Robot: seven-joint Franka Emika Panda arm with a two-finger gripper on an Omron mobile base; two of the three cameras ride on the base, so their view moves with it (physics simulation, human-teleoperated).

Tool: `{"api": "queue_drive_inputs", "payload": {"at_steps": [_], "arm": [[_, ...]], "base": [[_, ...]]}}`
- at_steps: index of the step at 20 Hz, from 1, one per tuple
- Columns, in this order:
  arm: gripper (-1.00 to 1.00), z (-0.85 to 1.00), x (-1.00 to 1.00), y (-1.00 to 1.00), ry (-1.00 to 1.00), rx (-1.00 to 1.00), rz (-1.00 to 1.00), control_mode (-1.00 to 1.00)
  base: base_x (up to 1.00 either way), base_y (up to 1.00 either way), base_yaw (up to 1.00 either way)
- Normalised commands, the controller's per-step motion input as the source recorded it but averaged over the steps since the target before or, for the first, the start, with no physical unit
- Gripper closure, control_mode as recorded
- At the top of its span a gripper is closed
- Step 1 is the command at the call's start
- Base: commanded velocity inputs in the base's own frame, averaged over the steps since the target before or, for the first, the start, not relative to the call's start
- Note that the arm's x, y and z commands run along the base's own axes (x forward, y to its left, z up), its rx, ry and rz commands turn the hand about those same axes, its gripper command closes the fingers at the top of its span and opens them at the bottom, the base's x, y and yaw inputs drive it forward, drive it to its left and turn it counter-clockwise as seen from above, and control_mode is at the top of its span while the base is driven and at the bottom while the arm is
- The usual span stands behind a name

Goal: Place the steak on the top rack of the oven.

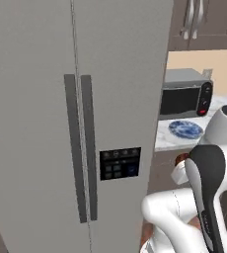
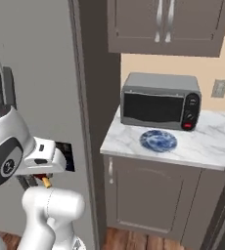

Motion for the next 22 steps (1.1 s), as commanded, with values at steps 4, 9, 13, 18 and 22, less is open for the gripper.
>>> {"api": "queue_drive_inputs", "payload": {"at_steps": [4,9,13,18,22], "arm": [[1.0,0.0,0.0,0.0,0.0,0.0,0.0,1.0],[1.0,0.0,0.0,0.0,0.0,0.0,0.0,1.0],[1.0,0.0,0.0,0.0,0.0,0.0,0.0,1.0],[1.0,0.0,0.0,0.0,0.0,0.0,0.0,1.0],[1.0,0.0,0.0,0.0,0.0,0.0,0.0,1.0]], "base": [[-0.09,1.0,0.06],[0.0,1.0,0.04],[0.03,0.95,0.0],[0.19,0.5,0.0],[0.53,0.05,0.02]]}}
